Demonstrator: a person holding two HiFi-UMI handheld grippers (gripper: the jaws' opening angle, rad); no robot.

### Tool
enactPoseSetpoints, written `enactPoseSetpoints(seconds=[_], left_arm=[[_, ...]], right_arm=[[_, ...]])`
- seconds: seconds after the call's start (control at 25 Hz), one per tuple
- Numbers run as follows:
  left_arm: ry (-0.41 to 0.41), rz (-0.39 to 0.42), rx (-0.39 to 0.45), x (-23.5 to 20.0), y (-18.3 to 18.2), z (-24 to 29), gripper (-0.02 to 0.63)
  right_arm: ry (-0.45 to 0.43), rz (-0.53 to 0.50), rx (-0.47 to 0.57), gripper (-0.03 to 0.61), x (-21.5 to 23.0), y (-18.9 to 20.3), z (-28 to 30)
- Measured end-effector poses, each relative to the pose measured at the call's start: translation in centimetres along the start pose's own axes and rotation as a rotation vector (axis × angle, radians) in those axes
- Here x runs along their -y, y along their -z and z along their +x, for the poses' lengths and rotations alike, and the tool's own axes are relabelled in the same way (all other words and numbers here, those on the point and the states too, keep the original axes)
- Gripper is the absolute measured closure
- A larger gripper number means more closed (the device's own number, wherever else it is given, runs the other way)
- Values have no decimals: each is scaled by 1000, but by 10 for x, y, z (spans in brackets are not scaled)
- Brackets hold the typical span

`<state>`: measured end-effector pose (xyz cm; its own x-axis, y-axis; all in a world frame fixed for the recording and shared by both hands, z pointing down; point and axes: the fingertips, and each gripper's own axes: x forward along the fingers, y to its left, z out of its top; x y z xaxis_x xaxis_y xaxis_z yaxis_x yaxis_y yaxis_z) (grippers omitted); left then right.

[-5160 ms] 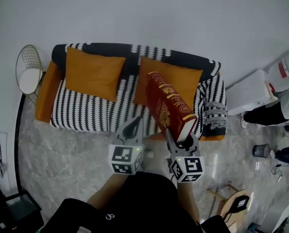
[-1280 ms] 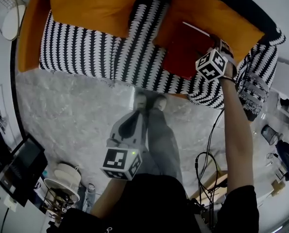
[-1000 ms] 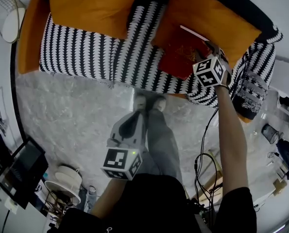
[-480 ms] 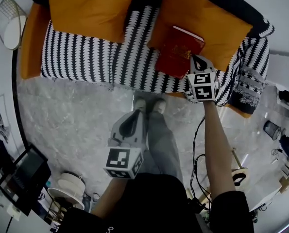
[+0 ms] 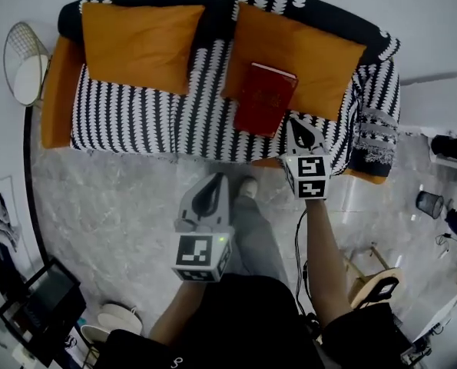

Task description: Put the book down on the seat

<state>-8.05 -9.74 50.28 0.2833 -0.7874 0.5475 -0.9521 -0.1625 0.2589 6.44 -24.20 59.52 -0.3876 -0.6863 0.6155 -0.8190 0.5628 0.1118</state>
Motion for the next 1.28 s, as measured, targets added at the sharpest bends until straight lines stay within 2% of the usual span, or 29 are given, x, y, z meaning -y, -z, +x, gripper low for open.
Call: enactPoseSetpoints(seconds=[0.2, 0.76, 0.92, 1.04, 1.16, 1.28], left_arm=[[26, -2, 57, 29, -25, -15, 601], [98, 96, 167, 84, -77, -39, 601], [129, 142, 217, 106, -96, -42, 601], [146, 168, 253, 119, -108, -46, 601], [154, 156, 276, 124, -114, -48, 601], [168, 106, 255, 128, -109, -43, 601]], right_arm=[[-4, 22, 48, 569, -11, -20, -58], [65, 231, 295, 568, -18, -75, -191], [59, 326, 371, 568, -16, -86, -221], [58, 343, 403, 568, -11, -92, -237], [59, 331, 425, 568, -9, -96, -246], [51, 344, 455, 569, -8, -98, -251]])
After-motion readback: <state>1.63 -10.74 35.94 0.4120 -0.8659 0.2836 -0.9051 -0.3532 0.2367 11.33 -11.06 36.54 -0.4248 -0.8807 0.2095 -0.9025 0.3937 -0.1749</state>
